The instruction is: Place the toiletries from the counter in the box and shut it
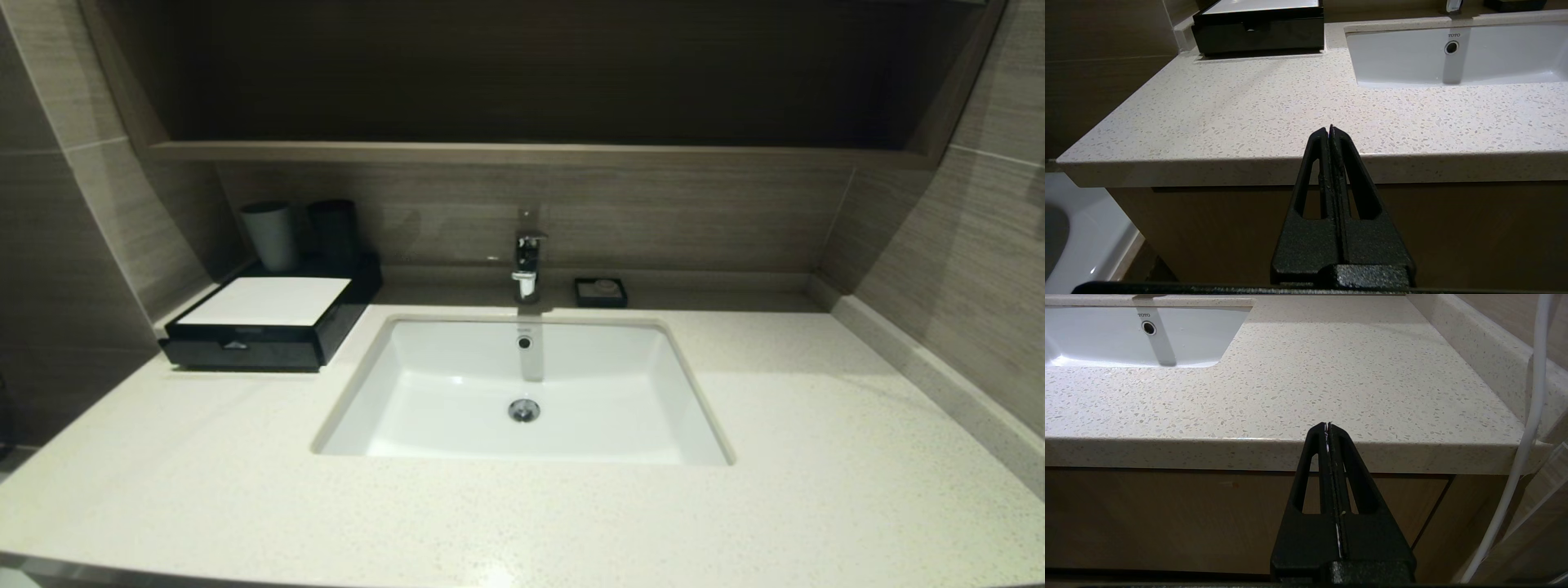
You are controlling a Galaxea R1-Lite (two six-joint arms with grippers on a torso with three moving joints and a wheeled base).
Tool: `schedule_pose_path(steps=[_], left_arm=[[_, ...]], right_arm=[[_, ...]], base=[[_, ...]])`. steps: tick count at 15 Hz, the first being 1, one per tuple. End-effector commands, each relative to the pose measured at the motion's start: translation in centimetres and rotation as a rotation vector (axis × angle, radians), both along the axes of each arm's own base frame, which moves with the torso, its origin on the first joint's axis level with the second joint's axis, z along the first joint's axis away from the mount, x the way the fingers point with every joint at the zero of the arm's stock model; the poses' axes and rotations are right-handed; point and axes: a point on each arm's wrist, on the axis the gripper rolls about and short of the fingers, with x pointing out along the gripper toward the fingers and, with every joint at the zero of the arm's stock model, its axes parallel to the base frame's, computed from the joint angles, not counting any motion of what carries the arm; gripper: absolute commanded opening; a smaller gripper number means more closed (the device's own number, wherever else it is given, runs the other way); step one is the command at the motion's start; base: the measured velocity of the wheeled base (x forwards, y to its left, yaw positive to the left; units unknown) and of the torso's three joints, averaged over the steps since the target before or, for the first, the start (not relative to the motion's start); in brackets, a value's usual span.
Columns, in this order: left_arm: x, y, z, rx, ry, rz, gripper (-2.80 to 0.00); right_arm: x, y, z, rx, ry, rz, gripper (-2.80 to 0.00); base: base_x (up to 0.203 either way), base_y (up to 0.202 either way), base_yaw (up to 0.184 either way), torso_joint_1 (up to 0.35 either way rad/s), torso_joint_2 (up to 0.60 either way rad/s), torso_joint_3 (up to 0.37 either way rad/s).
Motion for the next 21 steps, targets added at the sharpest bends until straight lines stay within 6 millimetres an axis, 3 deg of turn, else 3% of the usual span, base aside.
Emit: schedule_pose_path(steps=[1,21], left_arm=[[0.15,0.0,-0.54,-0.012,0.018,0.001,-2.8],[0.15,0.0,-0.54,-0.015,0.018,0.001,-2.8]], right_arm=[[0.0,0.0,0.0,0.0,0.0,0.0,-2.8],[0.0,0.0,0.0,0.0,0.0,0.0,-2.8]], base=[[0.0,0.0,0.0,0.0,0.0,0.0],[0.0,0.0,0.0,0.0,0.0,0.0]])
